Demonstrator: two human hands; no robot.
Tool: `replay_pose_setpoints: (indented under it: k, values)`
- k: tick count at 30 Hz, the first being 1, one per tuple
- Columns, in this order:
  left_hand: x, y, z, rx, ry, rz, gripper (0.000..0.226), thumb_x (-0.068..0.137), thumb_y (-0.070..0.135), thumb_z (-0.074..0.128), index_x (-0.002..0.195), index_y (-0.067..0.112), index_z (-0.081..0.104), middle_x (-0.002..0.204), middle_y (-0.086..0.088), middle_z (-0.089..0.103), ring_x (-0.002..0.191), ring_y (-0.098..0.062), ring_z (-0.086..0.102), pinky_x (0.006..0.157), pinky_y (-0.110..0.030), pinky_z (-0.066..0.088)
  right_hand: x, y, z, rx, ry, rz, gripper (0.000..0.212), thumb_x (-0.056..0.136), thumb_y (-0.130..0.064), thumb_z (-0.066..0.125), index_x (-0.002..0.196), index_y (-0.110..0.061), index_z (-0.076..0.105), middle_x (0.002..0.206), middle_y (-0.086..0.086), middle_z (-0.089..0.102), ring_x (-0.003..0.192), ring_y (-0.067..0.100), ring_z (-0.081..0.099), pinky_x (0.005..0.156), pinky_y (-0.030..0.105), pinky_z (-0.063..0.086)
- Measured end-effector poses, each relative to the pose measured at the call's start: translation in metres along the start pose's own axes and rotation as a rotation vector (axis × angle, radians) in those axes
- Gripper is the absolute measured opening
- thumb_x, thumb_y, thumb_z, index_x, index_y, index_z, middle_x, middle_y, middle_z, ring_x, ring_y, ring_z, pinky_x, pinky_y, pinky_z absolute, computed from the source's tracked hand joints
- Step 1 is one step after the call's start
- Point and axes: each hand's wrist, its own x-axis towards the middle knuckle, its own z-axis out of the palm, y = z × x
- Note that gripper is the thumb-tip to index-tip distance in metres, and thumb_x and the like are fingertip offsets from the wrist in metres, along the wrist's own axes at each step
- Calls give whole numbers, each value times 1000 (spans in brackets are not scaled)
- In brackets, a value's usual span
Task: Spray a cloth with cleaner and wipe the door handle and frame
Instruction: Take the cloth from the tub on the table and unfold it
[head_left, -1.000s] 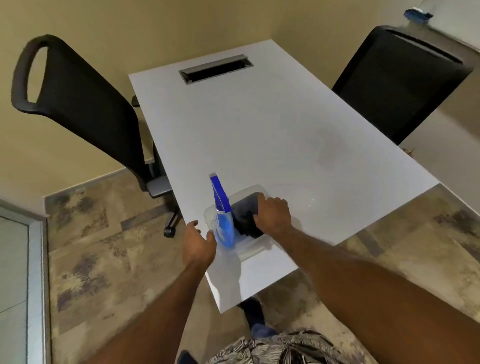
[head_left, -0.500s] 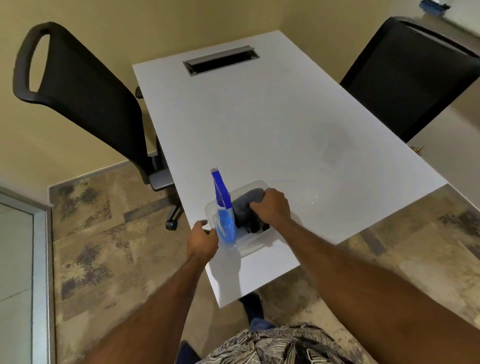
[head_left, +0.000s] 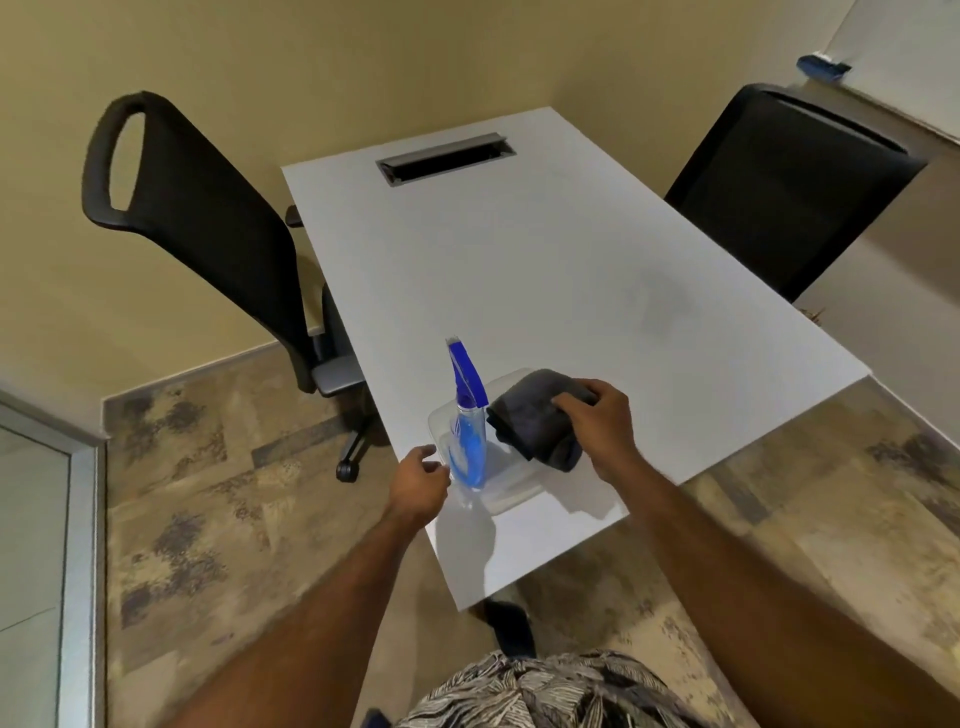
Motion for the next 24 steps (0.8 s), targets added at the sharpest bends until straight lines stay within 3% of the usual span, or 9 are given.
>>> replay_pose_setpoints:
  k: [3,9,14,18,21,24]
  values:
    - [-10,1,-8,79,-13,53,48,102,12,61,147,9,46,140,-16,60,121,-31,63,104,-49,54,-20,-9,-10,88,35,-2,28,85,-14,72,113,-11,68,106,4,71,95,21,66,80,33,57]
    - [-35,0,-24,172,35,240,40,103,18,61,141,12,53,136,-9,62,116,-22,64,98,-39,57,-66,-25,-31,147,65,-51,18,84,-12,73,90,-28,66,92,-6,70,87,12,66,65,22,50]
    - [-54,-9,-39,177,62,415,33,103,24,60,133,11,61,126,-4,67,103,-12,64,91,-29,57,-96,-33,-37,127,32,-71,15,83,-10,74,88,-24,70,91,-1,73,86,13,68,65,23,50]
    - [-65,-18,-53,228,89,721,24,103,31,58,118,17,71,111,3,71,93,-5,64,82,-28,58,-115,-39,-23,84,-43,-67,16,84,-13,74,99,-14,72,95,1,73,89,14,67,67,23,49]
    - [-72,-20,-61,199,82,841,29,101,40,54,115,21,72,110,8,70,99,-6,64,83,-25,56,-127,-44,-5,65,-129,-68,11,85,-17,74,95,-21,71,93,-2,73,89,11,68,63,16,50]
    - [-78,-14,-73,19,83,788,45,95,54,48,131,30,61,132,9,63,122,-6,58,100,-24,50,-137,-48,20,20,-233,-76,9,89,-22,72,97,-21,70,93,-3,72,90,11,67,67,16,51]
